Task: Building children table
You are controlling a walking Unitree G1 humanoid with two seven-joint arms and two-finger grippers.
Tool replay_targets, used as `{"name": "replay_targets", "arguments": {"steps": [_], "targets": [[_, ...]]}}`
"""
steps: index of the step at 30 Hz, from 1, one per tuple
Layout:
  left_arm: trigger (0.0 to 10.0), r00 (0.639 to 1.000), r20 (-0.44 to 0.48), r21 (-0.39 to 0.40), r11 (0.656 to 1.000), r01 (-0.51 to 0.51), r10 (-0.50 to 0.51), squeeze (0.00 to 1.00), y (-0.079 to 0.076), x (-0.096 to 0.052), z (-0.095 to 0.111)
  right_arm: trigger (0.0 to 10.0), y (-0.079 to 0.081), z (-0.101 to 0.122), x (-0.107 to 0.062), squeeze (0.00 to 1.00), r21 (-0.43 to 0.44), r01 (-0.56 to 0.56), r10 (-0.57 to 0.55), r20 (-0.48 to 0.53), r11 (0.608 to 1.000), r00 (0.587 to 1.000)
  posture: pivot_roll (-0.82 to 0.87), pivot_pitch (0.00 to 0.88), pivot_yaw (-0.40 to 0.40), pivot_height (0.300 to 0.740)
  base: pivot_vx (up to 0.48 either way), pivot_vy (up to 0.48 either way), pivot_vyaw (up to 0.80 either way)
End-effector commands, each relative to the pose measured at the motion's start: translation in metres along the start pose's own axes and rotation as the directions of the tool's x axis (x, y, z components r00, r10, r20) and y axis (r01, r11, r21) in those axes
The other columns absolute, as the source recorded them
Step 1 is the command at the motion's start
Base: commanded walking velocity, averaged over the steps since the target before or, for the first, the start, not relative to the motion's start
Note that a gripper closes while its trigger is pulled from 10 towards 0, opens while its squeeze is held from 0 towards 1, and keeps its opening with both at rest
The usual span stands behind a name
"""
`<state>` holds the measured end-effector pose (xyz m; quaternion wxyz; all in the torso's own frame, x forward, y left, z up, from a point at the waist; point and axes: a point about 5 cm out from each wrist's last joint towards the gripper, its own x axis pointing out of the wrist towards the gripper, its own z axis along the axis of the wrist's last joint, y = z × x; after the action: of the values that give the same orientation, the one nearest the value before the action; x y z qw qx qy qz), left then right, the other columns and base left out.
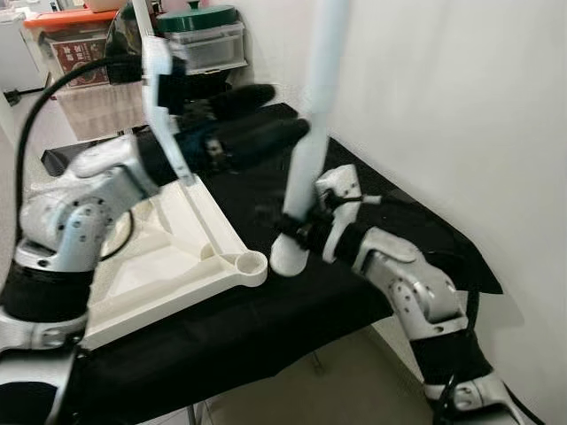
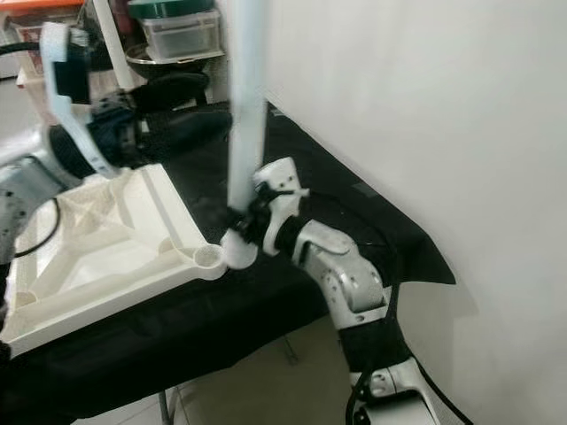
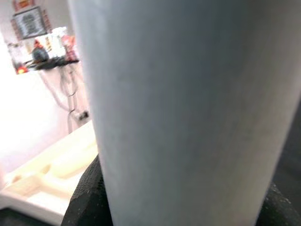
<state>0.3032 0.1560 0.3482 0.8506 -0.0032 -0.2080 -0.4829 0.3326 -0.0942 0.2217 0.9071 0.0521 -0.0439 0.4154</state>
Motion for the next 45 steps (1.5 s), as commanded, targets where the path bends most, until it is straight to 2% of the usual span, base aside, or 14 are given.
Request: {"name": "replay_targets", "arguments": {"steps": [1,7,12,13,14,16,17,18,24,31,38,39,43,45], "targets": [[10.0,0.992,-0.007,0.041,0.991,-0.124,0.125,1.0,0.015,-0.017,0.002,0.0,-0.009,0.007,-0.001,0.0,-0.006,0.067,-0.067,0.047,0.998,0.997,-0.07,0.0,0.012,0.74,0.0,0.0,0.0],[10.0,0.968,-0.015,0.086,0.965,-0.248,0.25,1.0,0.025,-0.036,0.001,0.0,-0.027,0.011,-0.009,0.0,0.01,0.192,-0.192,0.09,0.981,0.977,-0.06,0.0,0.007,0.74,0.0,0.0,0.0],[10.0,0.947,-0.079,0.033,0.95,-0.309,0.311,1.0,0.009,-0.051,-0.031,0.0,-0.044,0.003,-0.022,0.0,0.032,0.342,-0.344,0.101,0.939,0.933,-0.07,0.0,0.007,0.74,0.0,0.0,0.0],[10.0,0.944,-0.113,0.017,0.951,-0.309,0.309,1.0,0.001,-0.051,-0.043,3.3,-0.047,-0.004,-0.025,0.0,0.029,0.37,-0.371,0.077,0.928,0.925,-0.07,0.0,0.009,0.74,0.0,0.0,0.0],[10.0,0.944,-0.113,0.017,0.951,-0.309,0.309,1.0,0.001,-0.051,-0.043,3.3,-0.047,-0.004,-0.025,0.0,0.029,0.37,-0.371,0.077,0.928,0.925,-0.07,0.0,0.009,0.74,0.0,0.0,0.0],[10.0,0.939,-0.166,-0.004,0.952,-0.307,0.302,1.0,-0.019,-0.05,-0.066,10.0,-0.05,-0.019,-0.031,0.0,0.002,0.413,-0.413,0.034,0.911,0.91,-0.06,0.0,0.008,0.74,0.0,0.0,0.0],[10.0,0.939,-0.166,-0.004,0.952,-0.307,0.302,1.0,-0.019,-0.05,-0.066,10.0,-0.05,-0.019,-0.031,0.0,0.002,0.413,-0.413,0.034,0.911,0.91,-0.06,0.0,0.008,0.74,0.0,0.0,0.0],[10.0,0.934,-0.184,0.003,0.951,-0.31,0.305,0.0,-0.032,-0.049,-0.077,10.0,-0.048,-0.026,-0.034,0.0,-0.028,0.424,-0.423,0.022,0.905,0.906,-0.06,0.0,0.009,0.74,0.0,0.0,0.0],[10.0,0.892,-0.218,0.032,0.916,-0.399,0.396,0.0,-0.061,-0.056,-0.106,10.0,-0.042,-0.046,-0.046,0.0,-0.051,0.462,-0.462,0.017,0.885,0.887,-0.05,0.0,0.004,0.74,0.0,0.0,0.0],[10.0,0.814,-0.247,0.055,0.846,-0.53,0.526,0.0,-0.071,-0.072,-0.115,10.0,-0.042,-0.046,-0.051,0.0,-0.075,0.459,-0.458,0.033,0.885,0.888,-0.05,0.002,0.006,0.74,0.0,0.0,0.0],[10.0,0.776,-0.316,0.161,0.837,-0.523,0.545,0.0,-0.082,-0.093,-0.126,10.0,-0.039,-0.048,-0.053,0.0,-0.071,0.439,-0.437,0.043,0.896,0.898,-0.05,0.015,0.008,0.74,0.0,0.0,0.0],[10.0,0.734,-0.306,0.178,0.794,-0.582,0.606,0.0,-0.081,-0.102,-0.128,10.0,-0.041,-0.048,-0.053,0.0,-0.049,0.436,-0.434,0.046,0.899,0.9,-0.06,0.019,0.009,0.74,0.0,0.0,0.0],[10.0,0.693,-0.284,0.202,0.748,-0.632,0.662,0.0,-0.085,-0.102,-0.13,10.0,-0.04,-0.048,-0.055,0.0,-0.078,0.442,-0.439,0.047,0.894,0.897,-0.05,0.02,0.007,0.74,0.0,0.0,0.0],[10.0,0.635,-0.273,0.156,0.685,-0.712,0.723,0.0,-0.098,-0.108,-0.133,10.0,-0.026,-0.053,-0.067,0.0,-0.118,0.422,-0.421,0.033,0.899,0.906,-0.04,0.041,-0.006,0.74,0.0,0.0,0.0]]}}
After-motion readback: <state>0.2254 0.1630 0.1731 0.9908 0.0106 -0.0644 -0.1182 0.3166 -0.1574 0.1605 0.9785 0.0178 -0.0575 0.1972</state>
